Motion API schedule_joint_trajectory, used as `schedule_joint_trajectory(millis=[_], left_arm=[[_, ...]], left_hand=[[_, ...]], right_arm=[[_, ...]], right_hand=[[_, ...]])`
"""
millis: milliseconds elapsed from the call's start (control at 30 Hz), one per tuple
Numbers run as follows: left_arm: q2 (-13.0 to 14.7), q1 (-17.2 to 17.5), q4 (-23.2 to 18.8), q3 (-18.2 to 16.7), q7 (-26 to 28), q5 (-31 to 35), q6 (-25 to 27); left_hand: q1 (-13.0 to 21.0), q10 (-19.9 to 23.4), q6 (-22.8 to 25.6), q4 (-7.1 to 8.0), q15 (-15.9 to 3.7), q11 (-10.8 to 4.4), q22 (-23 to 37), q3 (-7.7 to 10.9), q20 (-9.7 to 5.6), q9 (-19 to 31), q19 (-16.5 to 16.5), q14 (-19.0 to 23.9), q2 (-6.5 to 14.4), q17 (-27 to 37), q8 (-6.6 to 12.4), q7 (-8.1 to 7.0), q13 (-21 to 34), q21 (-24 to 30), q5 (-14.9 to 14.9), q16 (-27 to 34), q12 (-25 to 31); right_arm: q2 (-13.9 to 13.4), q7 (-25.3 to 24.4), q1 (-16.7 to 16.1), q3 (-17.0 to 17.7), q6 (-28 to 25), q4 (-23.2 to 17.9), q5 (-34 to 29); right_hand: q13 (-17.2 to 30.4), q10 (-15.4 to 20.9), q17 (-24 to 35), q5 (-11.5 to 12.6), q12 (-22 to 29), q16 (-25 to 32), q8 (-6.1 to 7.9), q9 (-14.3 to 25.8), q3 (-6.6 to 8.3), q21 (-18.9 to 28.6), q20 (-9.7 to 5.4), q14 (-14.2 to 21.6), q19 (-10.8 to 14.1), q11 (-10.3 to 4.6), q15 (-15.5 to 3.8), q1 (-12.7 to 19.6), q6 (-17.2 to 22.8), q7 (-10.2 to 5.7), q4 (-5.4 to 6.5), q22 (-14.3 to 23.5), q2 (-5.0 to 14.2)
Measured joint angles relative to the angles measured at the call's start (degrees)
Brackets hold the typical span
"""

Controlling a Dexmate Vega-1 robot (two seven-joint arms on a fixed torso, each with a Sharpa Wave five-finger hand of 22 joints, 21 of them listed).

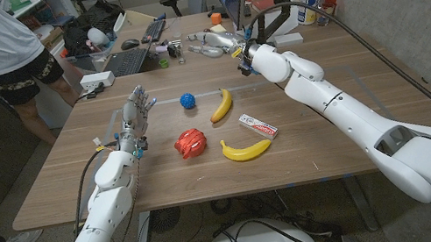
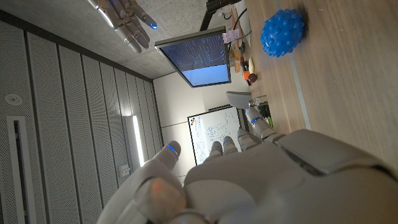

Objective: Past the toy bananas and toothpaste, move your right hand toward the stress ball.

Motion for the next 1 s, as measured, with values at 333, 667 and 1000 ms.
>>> schedule_joint_trajectory(millis=[333,667,1000], left_arm=[[0.03,0.11,-0.03,-0.16,-0.08,-0.05,0.0],[0.04,0.18,0.12,-0.3,-0.2,-0.1,0.0],[0.06,0.31,0.31,-0.57,-0.3,-0.19,0.0]], left_hand=[[-0.23,0.0,0.0,0.0,0.0,0.0,0.0,0.0,0.0,0.0,0.0,0.0,0.23,0.0,0.0,0.0,0.0,-0.22,0.0,0.0,0.0],[-0.23,0.0,0.21,0.0,0.0,0.0,0.0,0.0,0.0,0.0,0.0,0.0,0.23,0.0,0.0,-0.21,0.0,-0.21,0.0,0.0,0.0],[-0.23,0.0,0.21,0.0,0.0,0.0,0.0,0.0,0.0,0.0,0.0,0.0,0.23,0.0,0.0,-0.21,0.0,-0.22,0.0,0.0,0.0]], right_arm=[[0.39,0.43,0.56,-0.86,0.08,0.64,-1.03],[0.94,0.87,1.33,-1.69,-0.26,1.81,-1.78],[1.57,1.06,2.3,-2.72,-0.4,3.41,-2.4]], right_hand=[[-0.01,0.0,0.1,0.0,0.0,0.0,0.0,0.3,-0.41,-0.11,0.0,0.0,0.0,0.0,0.0,0.0,0.08,-0.07,0.41,0.0,0.0],[-0.01,0.0,0.26,-0.27,0.0,0.0,0.0,0.29,-0.88,-0.32,0.0,0.0,0.0,0.0,0.0,0.0,0.08,-0.07,0.88,0.0,0.0],[-0.01,0.0,0.53,-0.27,0.0,0.01,0.0,0.29,-1.34,-0.53,0.0,0.0,0.0,0.0,0.0,-0.62,0.08,-0.06,1.35,0.3,-0.16]])
